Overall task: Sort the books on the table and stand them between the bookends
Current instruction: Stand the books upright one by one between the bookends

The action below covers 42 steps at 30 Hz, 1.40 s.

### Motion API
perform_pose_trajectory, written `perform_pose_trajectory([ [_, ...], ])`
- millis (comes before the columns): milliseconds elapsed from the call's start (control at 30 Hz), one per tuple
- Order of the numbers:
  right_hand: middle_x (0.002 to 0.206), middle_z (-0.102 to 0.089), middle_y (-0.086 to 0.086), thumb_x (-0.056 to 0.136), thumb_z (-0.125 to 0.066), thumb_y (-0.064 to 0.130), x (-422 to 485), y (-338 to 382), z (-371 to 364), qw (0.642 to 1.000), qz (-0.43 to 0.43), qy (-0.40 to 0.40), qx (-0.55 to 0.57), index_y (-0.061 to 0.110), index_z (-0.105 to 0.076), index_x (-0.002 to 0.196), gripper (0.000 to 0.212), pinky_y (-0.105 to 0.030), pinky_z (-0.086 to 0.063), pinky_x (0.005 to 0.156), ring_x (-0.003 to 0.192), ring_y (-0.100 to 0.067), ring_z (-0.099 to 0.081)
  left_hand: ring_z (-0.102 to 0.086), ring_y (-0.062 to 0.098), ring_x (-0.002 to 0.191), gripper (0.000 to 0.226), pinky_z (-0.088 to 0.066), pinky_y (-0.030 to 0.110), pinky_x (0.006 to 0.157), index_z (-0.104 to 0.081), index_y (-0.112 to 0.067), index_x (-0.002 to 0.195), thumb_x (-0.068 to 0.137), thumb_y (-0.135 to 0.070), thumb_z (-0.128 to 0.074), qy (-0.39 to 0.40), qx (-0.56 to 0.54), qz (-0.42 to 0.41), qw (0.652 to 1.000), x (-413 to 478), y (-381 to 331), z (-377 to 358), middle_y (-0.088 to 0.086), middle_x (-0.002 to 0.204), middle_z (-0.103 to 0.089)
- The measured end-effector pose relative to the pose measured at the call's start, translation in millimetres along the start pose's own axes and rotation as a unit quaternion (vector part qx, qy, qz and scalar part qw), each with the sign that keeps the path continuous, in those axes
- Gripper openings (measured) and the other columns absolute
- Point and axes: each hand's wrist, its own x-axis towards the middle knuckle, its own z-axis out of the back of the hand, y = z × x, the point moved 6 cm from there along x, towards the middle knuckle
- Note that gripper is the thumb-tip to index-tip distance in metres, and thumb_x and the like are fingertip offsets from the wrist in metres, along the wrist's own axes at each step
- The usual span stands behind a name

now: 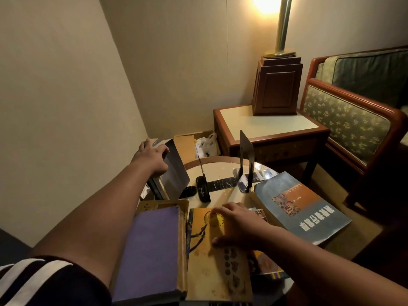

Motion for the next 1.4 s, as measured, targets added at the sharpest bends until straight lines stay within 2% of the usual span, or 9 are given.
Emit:
perform_pose_trajectory([
  [267,0.148,-0.035,0.003,0.075,-0.079,0.053,-5,-41,41,0.998,-0.061,0.019,0.007,0.042,-0.033,0.148,0.088,-0.037,-0.046,0.103,0.133,-0.024,-0.038,-0.025,0.036,0.136,0.048,-0.041,0.048,0.102,-0.048,-0.037,0.122,0.077,-0.032,-0.063,-0.017,0.01,-0.01,1.0,-4,12,-3,0.013,0.149,-0.019],
  [400,0.158,-0.025,0.001,0.078,-0.074,0.055,-3,-32,47,0.992,-0.047,0.033,-0.11,0.041,-0.038,0.148,0.08,-0.049,-0.028,0.114,0.144,-0.028,-0.022,-0.024,0.036,0.136,0.048,-0.04,0.048,0.103,-0.049,-0.035,0.123,0.078,-0.032,-0.064,-0.022,0.012,-0.015,1.0,-4,10,-3,0.013,0.148,-0.02],
  [500,0.147,-0.04,-0.007,0.085,-0.065,0.056,9,-10,38,0.99,-0.057,0.028,-0.124,0.031,-0.048,0.14,0.063,-0.041,-0.047,0.097,0.124,-0.026,-0.043,-0.025,0.036,0.136,0.046,-0.04,0.047,0.103,-0.049,-0.035,0.122,0.078,-0.032,-0.063,-0.028,0.012,-0.02,0.999,-4,5,-2,0.013,0.148,-0.021],
  [600,0.146,-0.042,-0.013,0.082,-0.059,0.07,20,10,26,0.992,-0.089,0.004,-0.09,0.025,-0.039,0.146,0.081,-0.045,-0.047,0.098,0.129,-0.034,-0.042,-0.025,0.036,0.135,0.047,-0.041,0.046,0.102,-0.049,-0.035,0.122,0.078,-0.031,-0.063,-0.026,0.011,-0.022,0.999,-5,3,-2,0.013,0.147,-0.021],
  [700,0.153,-0.03,-0.012,0.081,-0.07,0.058,27,19,20,0.993,-0.102,-0.007,-0.066,0.032,-0.032,0.15,0.084,-0.053,-0.043,0.104,0.138,-0.041,-0.029,-0.025,0.035,0.136,0.047,-0.04,0.046,0.103,-0.049,-0.035,0.122,0.078,-0.031,-0.063,-0.027,0.012,-0.024,0.999,-6,4,-2,0.013,0.148,-0.021],
  [867,0.136,-0.045,-0.008,0.078,-0.08,0.039,29,30,17,0.997,-0.049,-0.01,-0.052,0.029,-0.042,0.145,0.078,-0.037,-0.056,0.09,0.116,-0.028,-0.052,-0.025,0.036,0.136,0.048,-0.04,0.046,0.105,-0.05,-0.035,0.123,0.077,-0.029,-0.063,-0.025,0.011,-0.021,0.999,-7,5,-1,0.012,0.149,-0.02],
  [1033,0.135,-0.045,-0.009,0.081,-0.077,0.037,24,40,16,0.997,-0.005,-0.035,-0.072,0.031,-0.028,0.151,0.085,-0.032,-0.059,0.083,0.109,-0.027,-0.058,-0.026,0.037,0.135,0.046,-0.041,0.046,0.104,-0.05,-0.033,0.121,0.078,-0.029,-0.064,-0.031,0.015,-0.026,0.999,-8,4,-2,0.013,0.149,-0.021],
  [1233,0.124,-0.055,-0.009,0.091,-0.067,0.021,11,57,31,0.987,0.041,-0.112,-0.11,0.012,-0.045,0.137,0.052,-0.027,-0.057,0.075,0.095,-0.022,-0.063,-0.026,0.036,0.136,0.046,-0.04,0.047,0.105,-0.05,-0.034,0.121,0.078,-0.03,-0.063,-0.032,0.012,-0.026,0.999,-8,3,-2,0.013,0.148,-0.022],
  [1400,0.121,-0.059,-0.006,0.095,-0.061,0.022,8,42,40,0.989,0.032,-0.128,-0.07,0.016,-0.058,0.124,0.03,-0.018,-0.045,0.07,0.095,-0.015,-0.058,-0.025,0.036,0.136,0.046,-0.041,0.047,0.104,-0.049,-0.035,0.123,0.079,-0.031,-0.063,-0.031,0.015,-0.026,0.999,-6,1,-2,0.013,0.149,-0.022],
])
